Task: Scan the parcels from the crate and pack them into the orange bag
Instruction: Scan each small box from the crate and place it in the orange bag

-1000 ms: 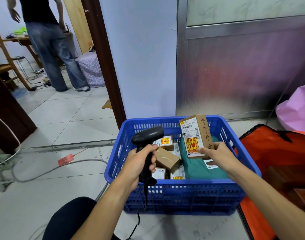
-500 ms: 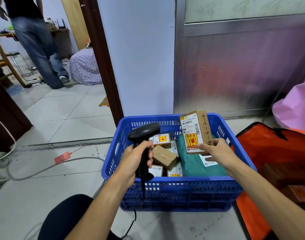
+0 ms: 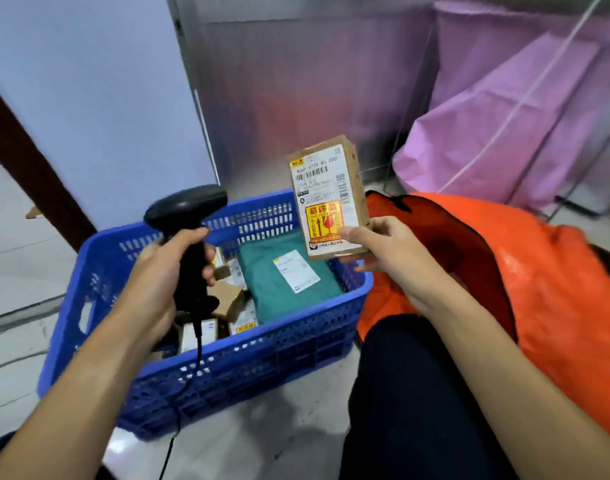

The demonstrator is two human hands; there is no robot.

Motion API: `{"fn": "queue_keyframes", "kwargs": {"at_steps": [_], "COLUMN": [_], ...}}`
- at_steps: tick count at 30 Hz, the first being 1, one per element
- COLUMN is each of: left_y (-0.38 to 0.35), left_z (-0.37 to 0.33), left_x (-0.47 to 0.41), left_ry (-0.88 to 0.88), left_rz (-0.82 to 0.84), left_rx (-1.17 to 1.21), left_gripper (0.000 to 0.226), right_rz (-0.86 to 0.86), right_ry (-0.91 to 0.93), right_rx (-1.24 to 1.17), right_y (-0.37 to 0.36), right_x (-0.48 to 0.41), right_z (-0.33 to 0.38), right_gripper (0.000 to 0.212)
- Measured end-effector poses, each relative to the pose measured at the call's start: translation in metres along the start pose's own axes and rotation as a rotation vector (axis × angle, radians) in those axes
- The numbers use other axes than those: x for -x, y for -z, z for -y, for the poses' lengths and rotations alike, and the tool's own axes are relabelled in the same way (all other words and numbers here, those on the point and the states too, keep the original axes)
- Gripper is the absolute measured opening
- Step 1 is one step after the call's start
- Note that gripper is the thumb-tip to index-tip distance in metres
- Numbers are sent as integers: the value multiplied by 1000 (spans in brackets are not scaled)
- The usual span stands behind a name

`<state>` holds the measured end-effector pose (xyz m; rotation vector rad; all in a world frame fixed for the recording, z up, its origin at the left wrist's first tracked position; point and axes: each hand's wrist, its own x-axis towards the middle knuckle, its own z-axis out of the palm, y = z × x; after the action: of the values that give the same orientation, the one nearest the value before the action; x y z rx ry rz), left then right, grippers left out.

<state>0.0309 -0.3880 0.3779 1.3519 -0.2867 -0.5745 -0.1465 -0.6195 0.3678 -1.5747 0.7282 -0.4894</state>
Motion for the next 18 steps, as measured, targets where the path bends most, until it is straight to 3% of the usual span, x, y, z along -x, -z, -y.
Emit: {"fn": "queue_keyframes", "kwargs": {"at_steps": [15,18], "left_y": [-98,-109], "left_z": [67,81], "left_x": [-108,-128], "left_ry": [109,134], "left_rz": [185,227], "left_rx": [-112,-116], "left_gripper": [17,18], "right_rz": [-345,-355], "right_ry": [-407,-477], "right_rx": [-96,-190], "right_y": [108,123], "right_x": [-59,-87], "right_z": [-163,-190], "right_gripper": [48,29]}}
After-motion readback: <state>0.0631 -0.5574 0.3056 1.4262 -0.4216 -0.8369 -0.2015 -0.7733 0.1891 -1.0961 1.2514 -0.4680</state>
